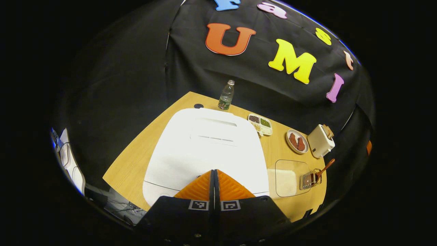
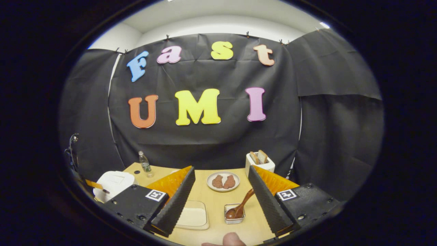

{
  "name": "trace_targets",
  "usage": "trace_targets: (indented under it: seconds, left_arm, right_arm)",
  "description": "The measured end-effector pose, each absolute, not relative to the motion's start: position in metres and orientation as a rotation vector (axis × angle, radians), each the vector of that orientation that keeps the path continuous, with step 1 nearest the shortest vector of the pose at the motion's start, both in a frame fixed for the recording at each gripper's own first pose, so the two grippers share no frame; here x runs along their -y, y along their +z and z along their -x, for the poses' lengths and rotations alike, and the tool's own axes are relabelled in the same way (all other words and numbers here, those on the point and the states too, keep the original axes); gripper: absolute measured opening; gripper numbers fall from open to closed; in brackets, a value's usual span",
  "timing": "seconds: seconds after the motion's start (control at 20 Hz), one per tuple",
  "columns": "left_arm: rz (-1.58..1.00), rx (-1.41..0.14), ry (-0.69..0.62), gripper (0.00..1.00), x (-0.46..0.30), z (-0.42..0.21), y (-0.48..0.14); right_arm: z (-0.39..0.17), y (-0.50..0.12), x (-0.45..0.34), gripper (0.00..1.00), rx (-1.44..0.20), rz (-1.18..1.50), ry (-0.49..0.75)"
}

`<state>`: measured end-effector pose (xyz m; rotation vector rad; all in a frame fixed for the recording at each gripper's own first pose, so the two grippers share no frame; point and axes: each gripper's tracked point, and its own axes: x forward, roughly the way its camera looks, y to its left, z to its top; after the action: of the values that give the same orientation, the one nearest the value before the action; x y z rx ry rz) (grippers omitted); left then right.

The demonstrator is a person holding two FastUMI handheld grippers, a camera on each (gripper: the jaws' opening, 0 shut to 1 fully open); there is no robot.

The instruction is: Close the left gripper, press the button to open the rice cooker; take a wooden spoon from the chopstick holder with the right hand, scoop a spoonful of rice and pour it into the rice cooker, then put the wooden spoon back into the chopstick holder.

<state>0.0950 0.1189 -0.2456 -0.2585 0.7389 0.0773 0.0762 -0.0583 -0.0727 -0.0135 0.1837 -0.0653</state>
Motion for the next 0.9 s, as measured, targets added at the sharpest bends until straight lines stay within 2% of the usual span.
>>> trace_targets:
  seconds: [0.55, 0.75, 0.9]
  left_arm:
    - [0.268, -0.808, 0.099, 0.0, -0.122, -0.088, -0.266]
    - [0.269, -0.771, 0.098, 0.0, -0.122, -0.091, -0.263]
    - [0.262, -0.661, 0.115, 0.0, -0.127, -0.096, -0.235]
  right_arm:
    - [-0.079, -0.078, 0.044, 1.0, -0.196, 0.028, -0.045]
    - [-0.075, -0.076, 0.04, 1.0, -0.188, 0.029, -0.032]
    - [-0.071, -0.07, 0.043, 1.0, -0.175, 0.034, -0.033]
